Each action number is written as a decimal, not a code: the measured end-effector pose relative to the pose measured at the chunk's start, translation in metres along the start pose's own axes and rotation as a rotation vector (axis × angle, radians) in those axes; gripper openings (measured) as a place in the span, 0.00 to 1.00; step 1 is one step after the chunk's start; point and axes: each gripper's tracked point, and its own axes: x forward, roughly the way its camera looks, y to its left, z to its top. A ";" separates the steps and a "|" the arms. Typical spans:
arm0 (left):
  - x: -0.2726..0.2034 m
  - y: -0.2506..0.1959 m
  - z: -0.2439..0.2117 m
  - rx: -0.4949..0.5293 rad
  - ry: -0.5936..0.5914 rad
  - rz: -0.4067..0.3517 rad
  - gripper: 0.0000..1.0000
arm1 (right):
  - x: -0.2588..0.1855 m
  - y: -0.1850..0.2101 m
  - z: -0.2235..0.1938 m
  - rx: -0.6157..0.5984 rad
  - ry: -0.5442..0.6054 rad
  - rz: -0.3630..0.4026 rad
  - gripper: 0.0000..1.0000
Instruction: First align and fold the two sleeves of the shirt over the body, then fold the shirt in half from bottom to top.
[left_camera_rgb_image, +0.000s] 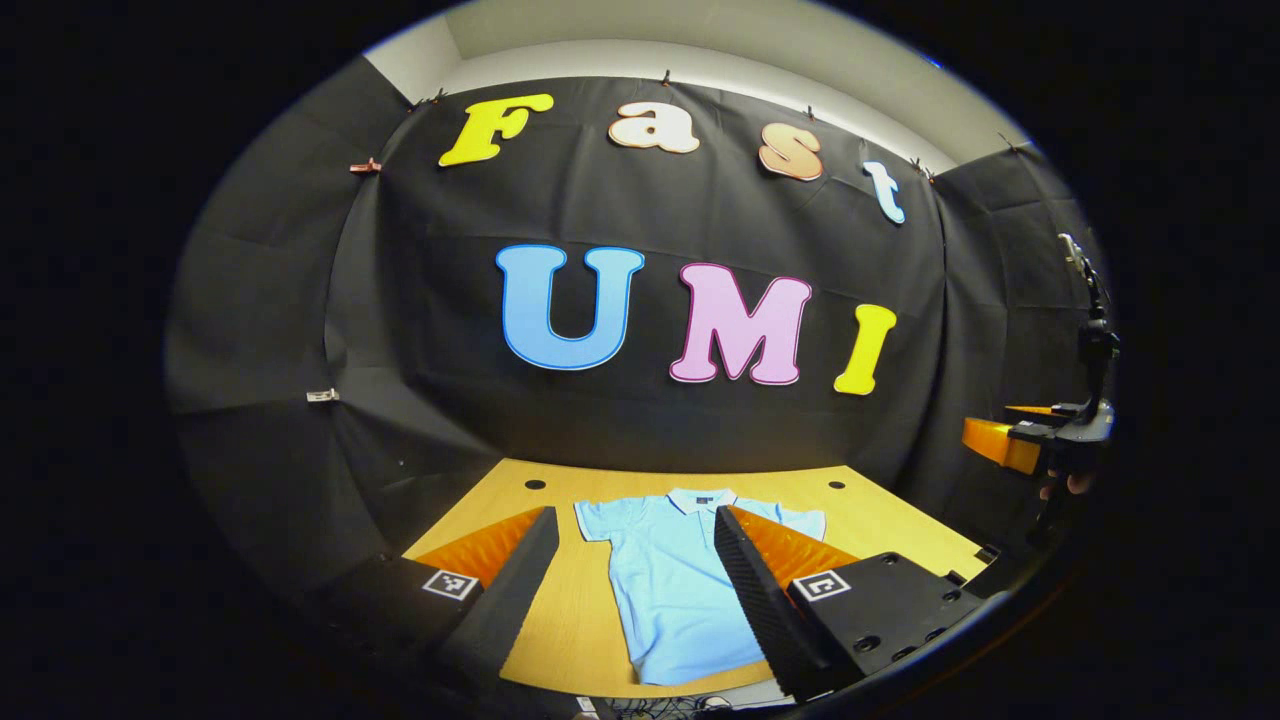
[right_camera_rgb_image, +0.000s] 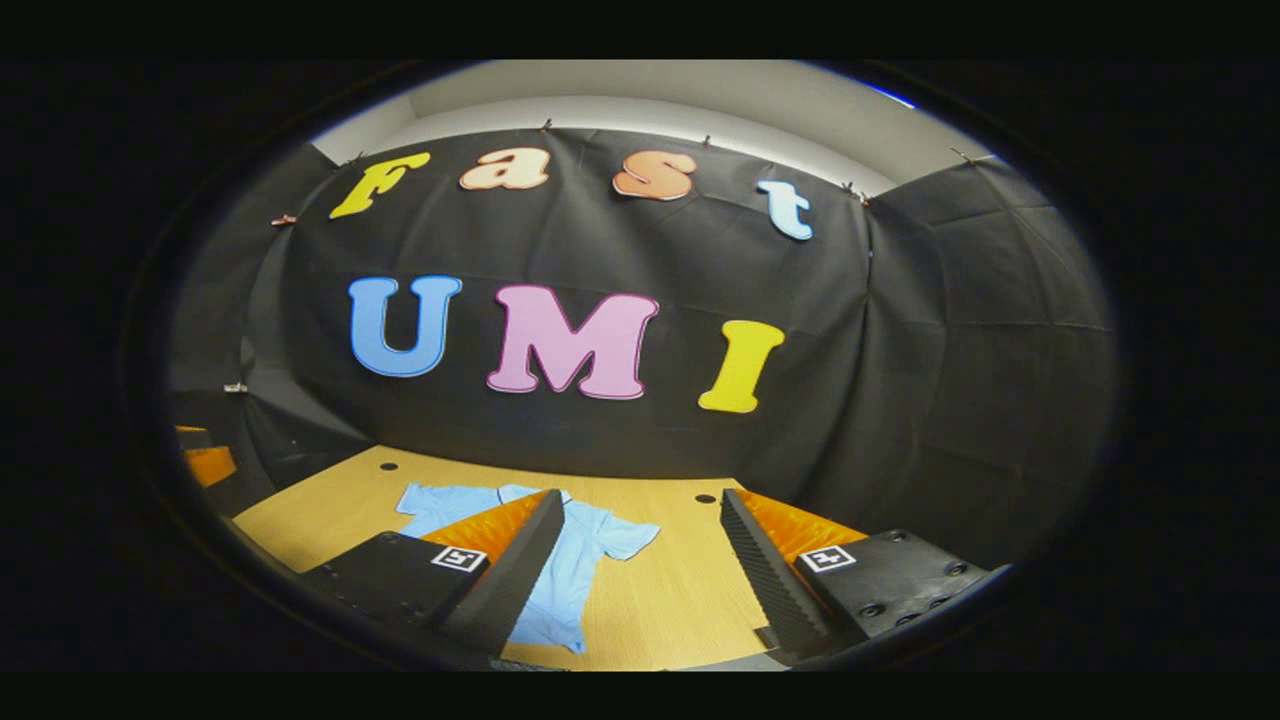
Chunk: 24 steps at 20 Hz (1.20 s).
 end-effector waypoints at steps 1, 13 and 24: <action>0.002 0.000 0.001 0.000 0.004 0.004 0.98 | 0.011 0.000 -0.005 0.004 0.026 0.011 0.97; 0.067 0.001 0.002 -0.010 0.065 0.082 0.98 | 0.211 0.008 -0.092 -0.094 0.266 0.087 0.98; 0.178 -0.008 -0.013 -0.039 0.180 0.209 0.98 | 0.352 -0.019 -0.249 0.062 0.617 0.023 0.97</action>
